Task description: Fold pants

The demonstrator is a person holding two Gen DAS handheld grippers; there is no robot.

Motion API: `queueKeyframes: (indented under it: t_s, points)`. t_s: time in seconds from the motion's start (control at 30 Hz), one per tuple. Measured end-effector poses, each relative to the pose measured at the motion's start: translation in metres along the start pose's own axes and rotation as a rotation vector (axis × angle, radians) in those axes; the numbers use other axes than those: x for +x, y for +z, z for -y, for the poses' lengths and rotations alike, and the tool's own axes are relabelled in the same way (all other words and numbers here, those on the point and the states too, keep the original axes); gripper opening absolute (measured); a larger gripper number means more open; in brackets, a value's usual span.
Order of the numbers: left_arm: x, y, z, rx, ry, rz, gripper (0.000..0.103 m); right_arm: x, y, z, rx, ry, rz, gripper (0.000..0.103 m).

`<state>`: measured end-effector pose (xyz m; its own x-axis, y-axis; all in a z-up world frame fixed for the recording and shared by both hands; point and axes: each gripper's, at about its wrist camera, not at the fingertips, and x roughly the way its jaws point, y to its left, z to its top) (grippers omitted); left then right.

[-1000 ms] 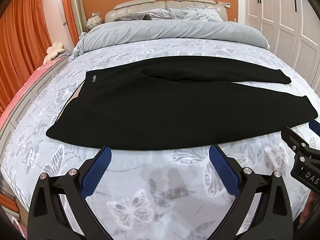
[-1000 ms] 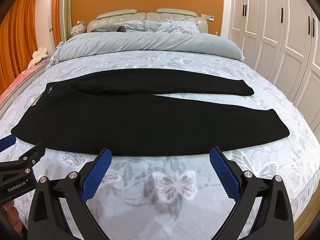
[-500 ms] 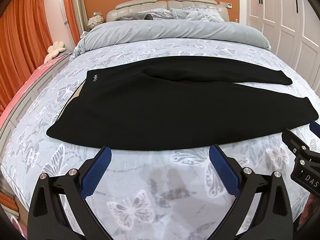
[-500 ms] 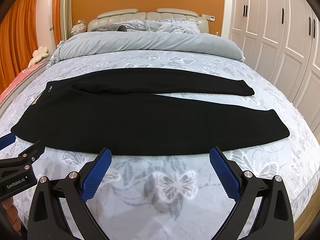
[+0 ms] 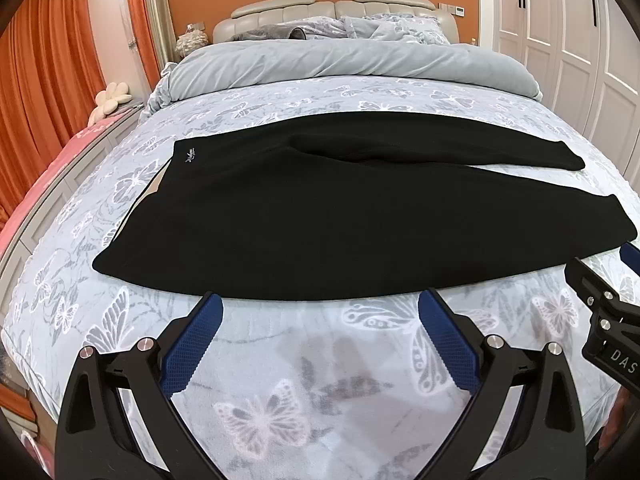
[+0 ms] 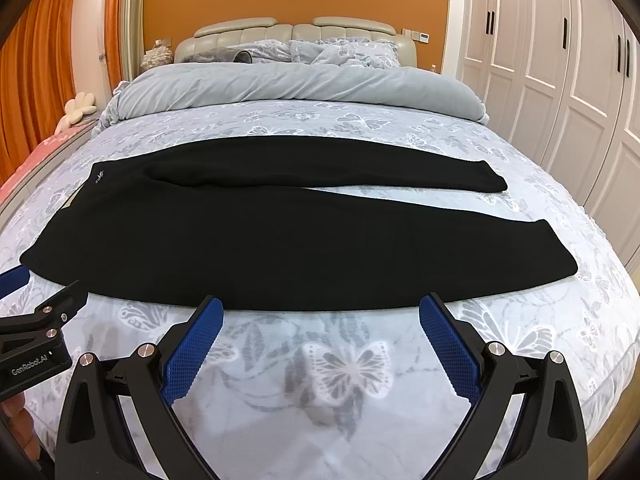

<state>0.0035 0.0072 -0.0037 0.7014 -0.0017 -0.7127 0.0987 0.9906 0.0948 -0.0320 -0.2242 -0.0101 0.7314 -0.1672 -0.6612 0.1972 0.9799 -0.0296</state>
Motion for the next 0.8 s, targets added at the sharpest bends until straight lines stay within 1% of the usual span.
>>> queueKeyframes:
  t_s: [0.8]
  points:
    - [0.0003,-0.0006,-0.0006,0.001,0.001,0.001,0.096,0.0016,-0.001,0.0014,-0.003,-0.003,-0.001,0.097]
